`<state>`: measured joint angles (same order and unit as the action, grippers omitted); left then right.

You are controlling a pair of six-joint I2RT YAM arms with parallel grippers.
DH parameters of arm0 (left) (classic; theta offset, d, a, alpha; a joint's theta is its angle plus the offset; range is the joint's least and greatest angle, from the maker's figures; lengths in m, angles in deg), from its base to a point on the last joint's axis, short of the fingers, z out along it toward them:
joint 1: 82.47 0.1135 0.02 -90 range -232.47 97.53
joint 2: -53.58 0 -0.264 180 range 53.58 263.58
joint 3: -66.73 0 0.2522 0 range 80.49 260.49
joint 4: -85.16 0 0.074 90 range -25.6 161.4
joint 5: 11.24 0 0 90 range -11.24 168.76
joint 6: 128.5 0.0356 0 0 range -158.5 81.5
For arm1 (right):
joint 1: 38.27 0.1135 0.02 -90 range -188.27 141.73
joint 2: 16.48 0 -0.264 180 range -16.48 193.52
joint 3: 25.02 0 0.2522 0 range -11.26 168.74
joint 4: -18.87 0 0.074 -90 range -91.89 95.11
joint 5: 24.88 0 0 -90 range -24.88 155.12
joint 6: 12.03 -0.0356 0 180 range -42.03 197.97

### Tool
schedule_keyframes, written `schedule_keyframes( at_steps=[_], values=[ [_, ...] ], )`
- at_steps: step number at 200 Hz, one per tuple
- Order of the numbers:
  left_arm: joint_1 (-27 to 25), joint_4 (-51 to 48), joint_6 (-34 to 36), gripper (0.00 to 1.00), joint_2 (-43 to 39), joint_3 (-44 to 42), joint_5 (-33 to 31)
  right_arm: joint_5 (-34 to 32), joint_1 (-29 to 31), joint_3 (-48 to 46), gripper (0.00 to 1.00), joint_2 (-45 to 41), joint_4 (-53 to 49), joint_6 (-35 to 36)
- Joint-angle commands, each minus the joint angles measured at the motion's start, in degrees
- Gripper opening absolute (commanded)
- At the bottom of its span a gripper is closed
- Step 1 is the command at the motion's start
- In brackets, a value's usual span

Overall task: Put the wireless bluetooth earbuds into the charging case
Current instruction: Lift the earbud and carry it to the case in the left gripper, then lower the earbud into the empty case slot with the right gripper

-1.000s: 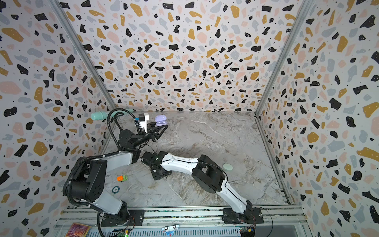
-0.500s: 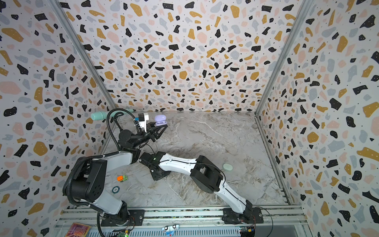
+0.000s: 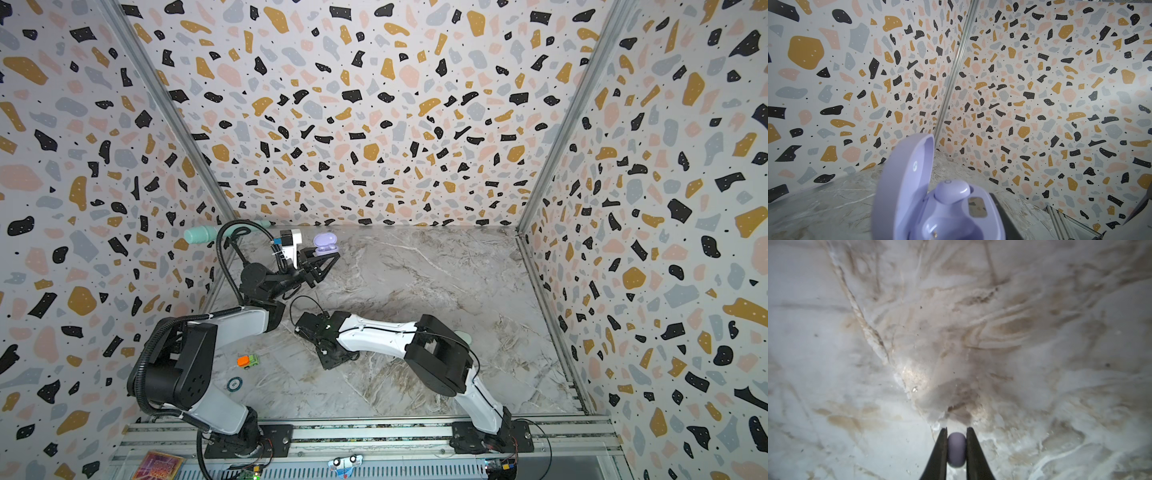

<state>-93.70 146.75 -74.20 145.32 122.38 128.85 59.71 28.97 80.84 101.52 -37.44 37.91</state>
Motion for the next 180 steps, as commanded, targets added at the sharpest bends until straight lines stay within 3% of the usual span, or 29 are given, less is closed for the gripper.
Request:
schedule_keyframes(
  at_steps=[1, 64, 113, 180],
  values=[
    [-0.7, 5.0, 0.4, 0.3, -1.0, -0.6, 0.5, -1.1, -2.2, -5.2, 0.08, -9.4, 3.1, -2.1],
    [-3.5, 0.8, 4.0, 0.3, -2.9, -1.6, 0.6, 5.6, -11.0, -17.5, 0.07, -28.9, 12.4, -0.1],
    [-7.3, -7.8, 10.5, 0.3, -6.7, -2.0, 0.1, 7.7, -16.9, -13.5, 0.07, -37.4, 11.8, 4.0],
    [-12.6, -20.9, 22.1, 0.3, -15.3, -4.3, -3.6, 17.3, -21.9, -7.0, 0.06, -42.6, 15.6, 5.7]
  ],
)
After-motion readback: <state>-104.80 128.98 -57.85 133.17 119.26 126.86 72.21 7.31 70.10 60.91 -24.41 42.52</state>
